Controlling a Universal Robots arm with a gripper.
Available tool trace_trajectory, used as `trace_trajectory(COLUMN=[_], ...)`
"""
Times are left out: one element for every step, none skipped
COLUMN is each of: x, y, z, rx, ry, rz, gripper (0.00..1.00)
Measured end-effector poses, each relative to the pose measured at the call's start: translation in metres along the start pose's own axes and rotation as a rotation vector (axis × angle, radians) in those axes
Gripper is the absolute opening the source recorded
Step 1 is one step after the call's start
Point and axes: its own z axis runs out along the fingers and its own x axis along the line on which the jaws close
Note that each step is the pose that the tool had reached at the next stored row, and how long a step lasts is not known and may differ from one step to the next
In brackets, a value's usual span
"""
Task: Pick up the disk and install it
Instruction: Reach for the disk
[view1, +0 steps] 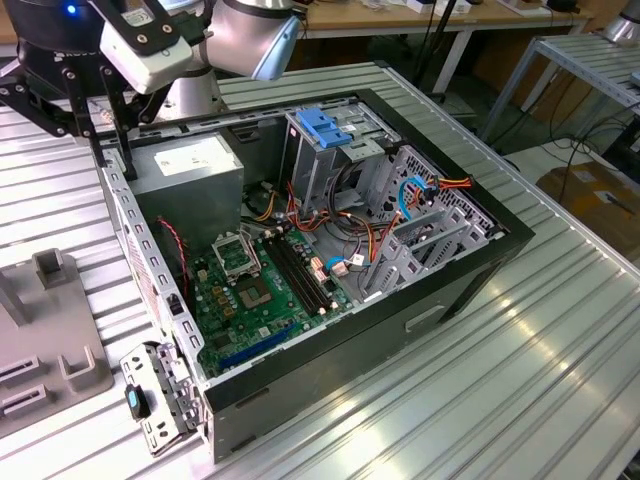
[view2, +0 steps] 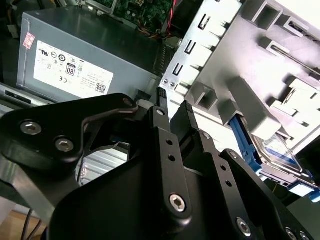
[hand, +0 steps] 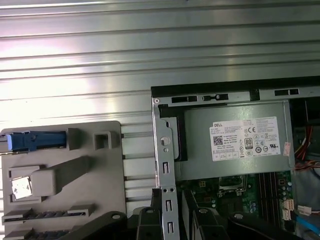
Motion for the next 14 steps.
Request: trace_trajectory(x=[0.0014,0.0025,0.0033,0.0053,0.0069,0.0079,0.0105,0.0129,0.0151,0.0165,0.0178,0.0199,0.0213,0.0241], y=[-0.0001,-0.0002,-0.0003,-0.0004,-0.0005,-0.0006,-0.0008,-0.0010,-0.0011,-0.0012,-0.0014,-0.0015,-0.0016,-0.0019], z=[0.0000,0.0000,0.0000,0.0000,0.0000,0.0000,0.0000,0.0000,0.0000,0.0000,0.0000,0.0000,0.0000,0.0000], rx=[0.0000,-0.0001,-0.0001,0.0000,-0.0001,-0.0001,-0.0001,0.0000,0.0000,0.0000,0.0000,0.0000,-0.0001,0.0000], ry=[0.0000,-0.0001,-0.0001,0.0000,-0.0001,-0.0001,-0.0001,0.0000,0.0000,0.0000,0.0000,0.0000,0.0000,0.0000], rz=[0.000,0.000,0.000,0.000,0.000,0.000,0.000,0.000,0.000,0.000,0.000,0.000,0.000,0.000], gripper=[0.31,0.31,0.31,0.31,0.31,0.31,0.31,0.31,0.31,0.31,0.31,0.31,0.31,0.31])
